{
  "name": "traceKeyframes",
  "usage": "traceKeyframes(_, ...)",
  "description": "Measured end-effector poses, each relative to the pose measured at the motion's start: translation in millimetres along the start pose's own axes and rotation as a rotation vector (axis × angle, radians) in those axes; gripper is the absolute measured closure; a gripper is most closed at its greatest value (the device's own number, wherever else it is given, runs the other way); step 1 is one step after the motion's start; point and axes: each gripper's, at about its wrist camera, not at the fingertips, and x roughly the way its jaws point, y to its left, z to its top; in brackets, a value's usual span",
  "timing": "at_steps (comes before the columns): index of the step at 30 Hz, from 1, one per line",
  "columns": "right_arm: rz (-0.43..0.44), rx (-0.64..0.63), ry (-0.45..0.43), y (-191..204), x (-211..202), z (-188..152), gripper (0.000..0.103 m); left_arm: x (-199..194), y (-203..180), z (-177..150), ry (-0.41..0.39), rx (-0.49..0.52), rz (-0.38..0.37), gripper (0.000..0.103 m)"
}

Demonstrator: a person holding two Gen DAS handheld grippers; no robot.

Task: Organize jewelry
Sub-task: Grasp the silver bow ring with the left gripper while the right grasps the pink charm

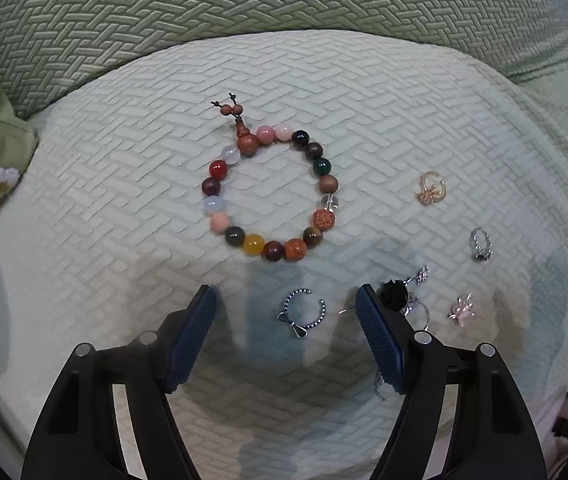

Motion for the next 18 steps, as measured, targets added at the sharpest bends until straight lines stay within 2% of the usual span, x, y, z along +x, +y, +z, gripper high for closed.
traceKeyframes(2,-0.007,0.000,0.002,0.1,0.9,-0.7,0.042,1.1,-1.2,0.2,-0.003,0.006,0.036,0.053)
traceKeyframes(3,-0.010,0.000,0.004,0.2,1.6,-1.6,0.042,0.4,-0.9,-0.1,-0.006,0.003,0.037,0.057)
traceKeyframes(5,-0.013,0.003,0.008,0.2,4.0,-2.5,0.042,-0.5,0.5,-0.1,-0.006,-0.001,0.023,0.071)
traceKeyframes(8,-0.018,0.008,0.017,-1.1,8.5,-3.1,0.042,-4.9,3.0,-4.4,-0.011,0.001,0.020,0.083)
traceKeyframes(12,-0.045,-0.006,0.038,-1.5,20.9,-0.7,0.042,-8.9,5.0,-9.7,-0.011,0.005,0.010,0.083)
traceKeyframes(16,0.003,-0.028,0.104,5.4,43.7,1.2,0.042,-20.6,12.2,-18.8,-0.025,0.001,-0.009,0.083)
traceKeyframes(18,-0.015,-0.058,0.122,13.0,51.5,1.2,0.042,-25.6,18.7,-19.5,-0.036,-0.006,-0.019,0.083)
